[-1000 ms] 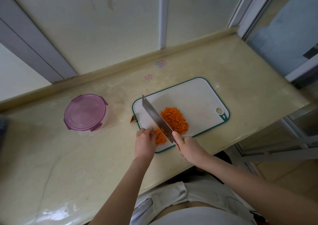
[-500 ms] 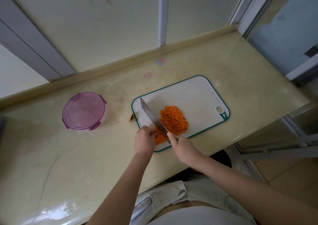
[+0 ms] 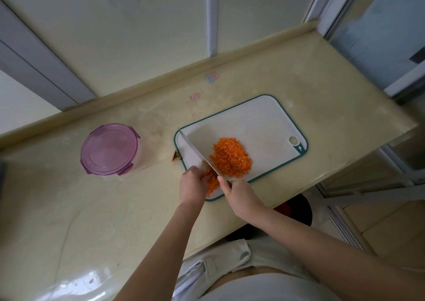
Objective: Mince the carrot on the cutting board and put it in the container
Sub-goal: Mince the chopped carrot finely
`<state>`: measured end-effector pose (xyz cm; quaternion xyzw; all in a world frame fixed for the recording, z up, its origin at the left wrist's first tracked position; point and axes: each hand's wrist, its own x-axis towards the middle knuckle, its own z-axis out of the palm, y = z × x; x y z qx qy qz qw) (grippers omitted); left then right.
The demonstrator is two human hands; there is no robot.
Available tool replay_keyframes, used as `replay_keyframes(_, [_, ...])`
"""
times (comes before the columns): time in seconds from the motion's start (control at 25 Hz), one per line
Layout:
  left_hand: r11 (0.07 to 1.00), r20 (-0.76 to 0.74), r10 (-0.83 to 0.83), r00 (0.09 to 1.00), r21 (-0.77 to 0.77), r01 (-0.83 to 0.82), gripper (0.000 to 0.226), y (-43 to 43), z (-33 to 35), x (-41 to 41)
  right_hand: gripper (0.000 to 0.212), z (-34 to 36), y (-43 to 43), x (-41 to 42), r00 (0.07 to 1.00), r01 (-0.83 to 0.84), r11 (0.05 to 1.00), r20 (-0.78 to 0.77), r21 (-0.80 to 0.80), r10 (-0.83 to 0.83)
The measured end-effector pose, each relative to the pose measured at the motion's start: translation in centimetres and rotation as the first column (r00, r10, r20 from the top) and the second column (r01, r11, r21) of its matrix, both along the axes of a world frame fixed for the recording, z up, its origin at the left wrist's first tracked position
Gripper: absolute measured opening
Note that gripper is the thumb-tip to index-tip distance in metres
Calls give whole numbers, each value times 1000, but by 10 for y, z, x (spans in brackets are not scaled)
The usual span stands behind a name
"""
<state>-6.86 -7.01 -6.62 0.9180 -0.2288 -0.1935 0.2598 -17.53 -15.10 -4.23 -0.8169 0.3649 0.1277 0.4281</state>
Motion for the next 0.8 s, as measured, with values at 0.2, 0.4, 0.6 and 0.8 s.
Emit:
replay_keyframes(0.2, [999,14,-18,1000,-34,18,15,3,-2,-3,62,2,-26,0,998,24,995,50,94,-28])
replay_keyframes(0.4, [994,11,-44,999,-102,45,19,6,-2,-8,62,3,-26,-4,993,39,997,111,68,-47])
replay_keyframes(0.6, [987,43,-122,992,-102,126,19,13,-3,-12,60,7,-26,-12,993,55,994,102,95,-64])
replay_keyframes(0.8, [988,72,-136,988,-64,140,35,16,-4,-18,60,17,-19,-14,995,52,992,79,118,-62])
